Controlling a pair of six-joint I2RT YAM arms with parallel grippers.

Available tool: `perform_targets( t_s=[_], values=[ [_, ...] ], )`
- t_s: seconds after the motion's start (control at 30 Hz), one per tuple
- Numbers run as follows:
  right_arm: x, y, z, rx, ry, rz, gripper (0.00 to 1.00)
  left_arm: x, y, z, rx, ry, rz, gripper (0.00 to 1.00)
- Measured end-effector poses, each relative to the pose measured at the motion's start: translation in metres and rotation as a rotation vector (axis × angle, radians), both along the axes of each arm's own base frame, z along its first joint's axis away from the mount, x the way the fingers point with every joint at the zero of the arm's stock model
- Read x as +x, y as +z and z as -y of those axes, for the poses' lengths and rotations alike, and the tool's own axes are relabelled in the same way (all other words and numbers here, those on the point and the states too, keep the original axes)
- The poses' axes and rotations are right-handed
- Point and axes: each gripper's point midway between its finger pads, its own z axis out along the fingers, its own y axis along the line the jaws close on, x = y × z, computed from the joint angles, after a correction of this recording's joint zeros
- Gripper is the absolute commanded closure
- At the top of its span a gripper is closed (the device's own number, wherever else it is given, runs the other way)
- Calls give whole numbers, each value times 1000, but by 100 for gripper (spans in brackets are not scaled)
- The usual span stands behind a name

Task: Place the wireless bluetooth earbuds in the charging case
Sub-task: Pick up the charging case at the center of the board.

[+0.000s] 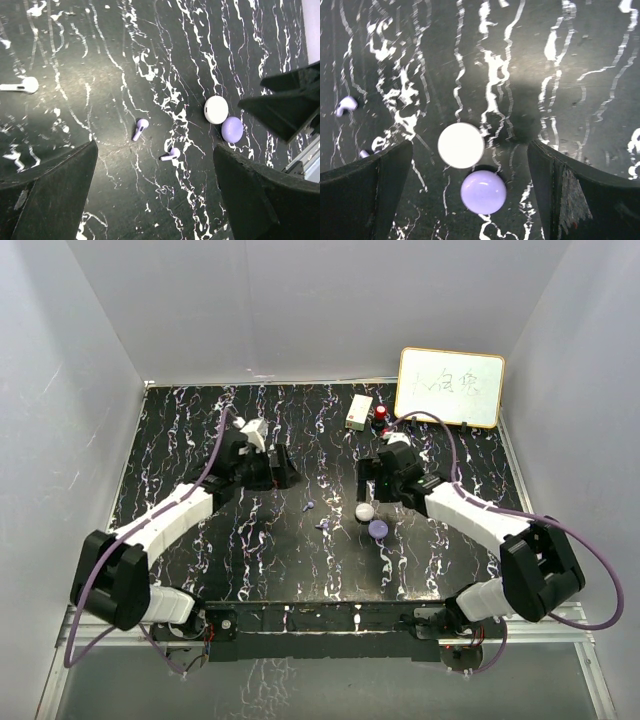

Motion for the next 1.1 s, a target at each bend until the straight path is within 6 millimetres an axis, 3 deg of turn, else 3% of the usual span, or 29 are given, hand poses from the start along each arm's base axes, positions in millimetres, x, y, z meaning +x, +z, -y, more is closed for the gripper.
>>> perform_targets(
  t_s=[0.2,0.6,0.83,1.1],
  values=[
    [13,2,27,27,-103,-9,6,3,-2,30,62,-76,21,1],
    [-16,-18,4,69,1,-100,8,7,-8,27,110,-54,30,1],
    [-35,-52,-14,-15,66,-178,9,5,-9,18,151,-33,33,1],
    [-32,-64,-19,-128,66,-158,16,4,6,8,168,-4,80,1]
  ],
)
